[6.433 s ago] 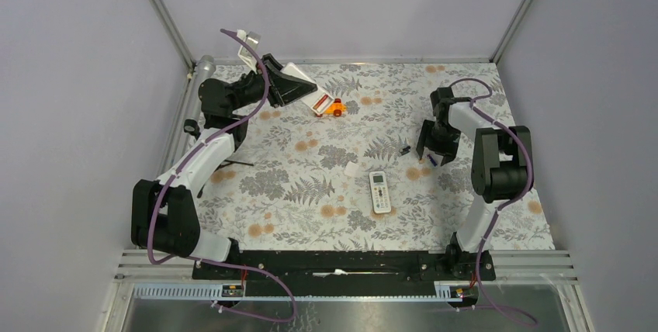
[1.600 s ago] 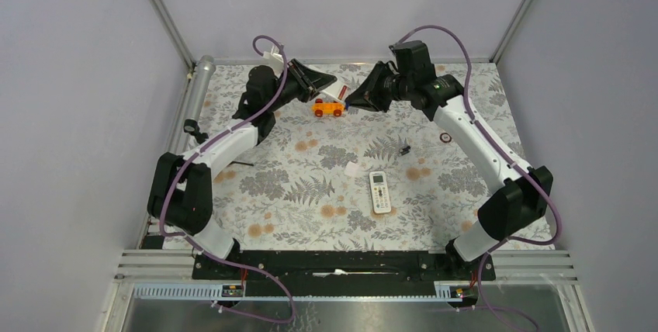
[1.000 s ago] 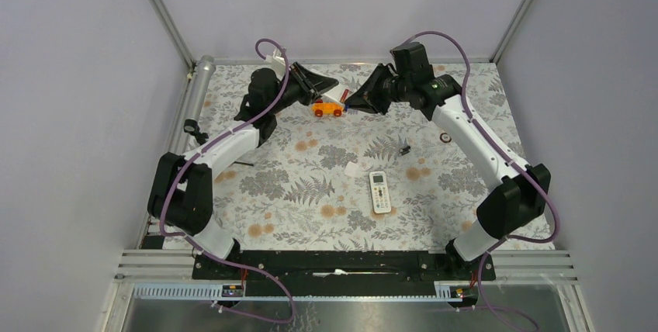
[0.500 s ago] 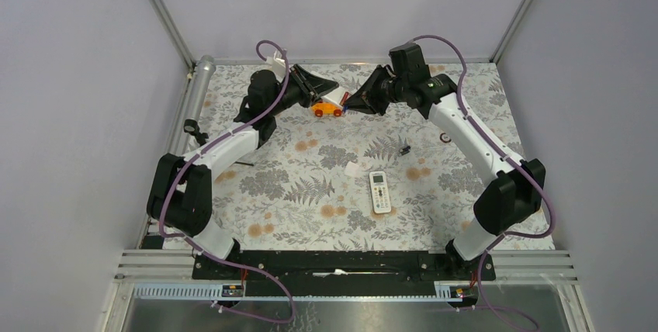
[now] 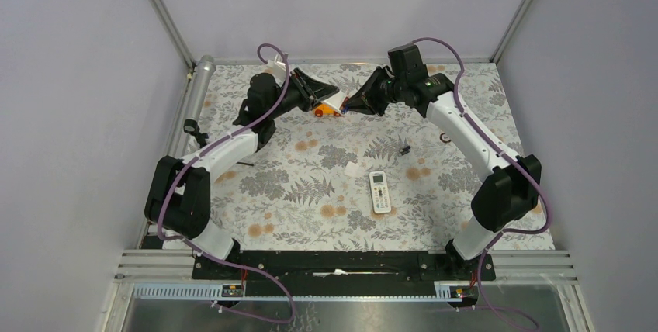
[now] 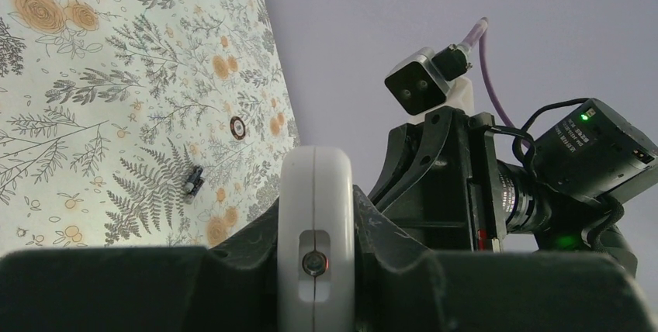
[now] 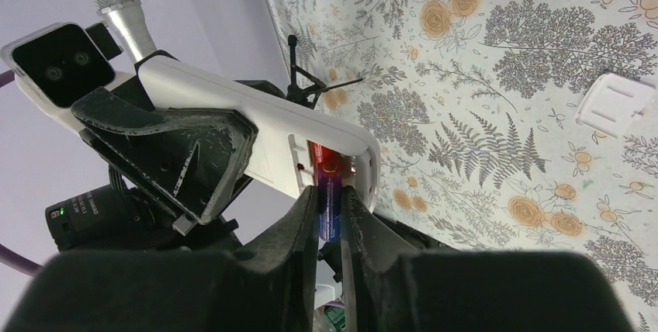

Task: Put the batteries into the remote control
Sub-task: Load the battery into the remote control.

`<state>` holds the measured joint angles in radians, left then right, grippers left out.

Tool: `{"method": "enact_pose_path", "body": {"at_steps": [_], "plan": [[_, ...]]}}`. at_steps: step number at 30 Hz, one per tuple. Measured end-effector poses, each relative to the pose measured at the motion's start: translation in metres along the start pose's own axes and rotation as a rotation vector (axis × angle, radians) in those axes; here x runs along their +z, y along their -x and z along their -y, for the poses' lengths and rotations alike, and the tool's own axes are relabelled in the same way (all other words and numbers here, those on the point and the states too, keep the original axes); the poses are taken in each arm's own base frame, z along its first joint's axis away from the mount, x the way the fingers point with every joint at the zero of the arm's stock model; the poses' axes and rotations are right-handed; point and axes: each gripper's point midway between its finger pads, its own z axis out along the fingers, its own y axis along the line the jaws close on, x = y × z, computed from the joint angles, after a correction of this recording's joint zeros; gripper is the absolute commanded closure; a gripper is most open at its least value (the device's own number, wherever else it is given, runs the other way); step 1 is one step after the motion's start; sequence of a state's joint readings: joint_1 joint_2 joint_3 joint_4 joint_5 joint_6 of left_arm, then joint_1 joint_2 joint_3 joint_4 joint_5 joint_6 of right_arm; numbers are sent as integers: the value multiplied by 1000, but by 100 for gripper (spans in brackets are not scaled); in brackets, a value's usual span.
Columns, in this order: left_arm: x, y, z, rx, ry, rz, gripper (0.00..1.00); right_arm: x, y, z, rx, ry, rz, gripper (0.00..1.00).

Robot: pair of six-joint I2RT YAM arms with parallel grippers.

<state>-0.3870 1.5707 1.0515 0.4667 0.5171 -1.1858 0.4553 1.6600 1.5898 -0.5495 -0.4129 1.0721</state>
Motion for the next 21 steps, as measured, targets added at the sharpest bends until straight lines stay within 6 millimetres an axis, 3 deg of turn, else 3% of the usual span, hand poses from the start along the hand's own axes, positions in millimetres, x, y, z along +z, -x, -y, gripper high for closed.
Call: {"method": "enact_pose_path", "body": {"at_steps": [14,21], "plan": [[-2,-2,1,24,-7,-7,100,0,-5,-1,24,12,-41,86],[-5,-2,3,70,-2,-6,100,0,-6,2,71,10,-63,80]]}}
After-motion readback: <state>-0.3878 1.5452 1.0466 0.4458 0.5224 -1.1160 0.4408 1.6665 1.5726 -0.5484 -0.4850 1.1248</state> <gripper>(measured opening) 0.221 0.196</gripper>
